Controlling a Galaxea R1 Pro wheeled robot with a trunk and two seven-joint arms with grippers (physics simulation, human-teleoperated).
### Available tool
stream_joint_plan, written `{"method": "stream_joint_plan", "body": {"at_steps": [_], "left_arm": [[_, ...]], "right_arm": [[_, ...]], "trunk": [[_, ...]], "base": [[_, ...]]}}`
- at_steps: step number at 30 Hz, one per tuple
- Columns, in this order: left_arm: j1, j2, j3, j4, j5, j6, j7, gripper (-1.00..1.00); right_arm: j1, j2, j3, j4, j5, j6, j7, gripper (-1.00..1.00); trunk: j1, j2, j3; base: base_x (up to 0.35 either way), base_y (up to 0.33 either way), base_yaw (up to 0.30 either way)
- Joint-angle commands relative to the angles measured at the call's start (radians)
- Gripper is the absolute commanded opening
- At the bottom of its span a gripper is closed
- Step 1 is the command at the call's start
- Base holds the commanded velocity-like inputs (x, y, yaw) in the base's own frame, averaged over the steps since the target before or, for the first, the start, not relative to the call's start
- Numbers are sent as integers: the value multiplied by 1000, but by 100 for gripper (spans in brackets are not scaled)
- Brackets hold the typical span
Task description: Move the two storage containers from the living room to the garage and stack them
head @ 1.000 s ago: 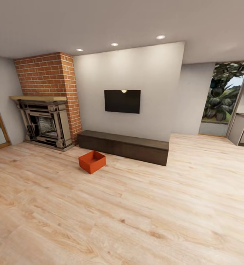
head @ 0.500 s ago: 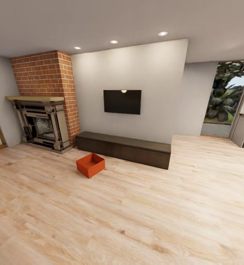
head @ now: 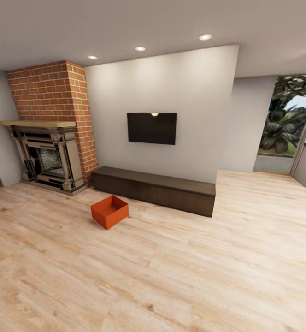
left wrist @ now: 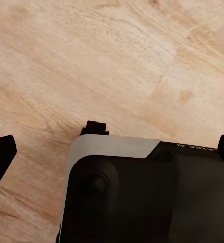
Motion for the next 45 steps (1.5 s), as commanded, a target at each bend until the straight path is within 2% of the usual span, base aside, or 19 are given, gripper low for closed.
{"method": "stream_joint_plan", "body": {"at_steps": [1, 22, 45], "left_arm": [[-1, 0, -6, 1, 8, -4, 1, 100], [-1, 0, -6, 1, 8, -4, 1, 100], [-1, 0, -6, 1, 8, -4, 1, 100]], "right_arm": [[-2, 0, 0, 3, 0, -6, -2, 100], [-2, -5, -2, 3, -4, -8, -1, 100], [-2, -5, -2, 3, -7, -8, -2, 100]], "trunk": [[1, -1, -1], [1, -1, -1], [1, -1, -1]], "base": [[321, -86, 0], [319, -91, 17], [318, -91, 259]]}}
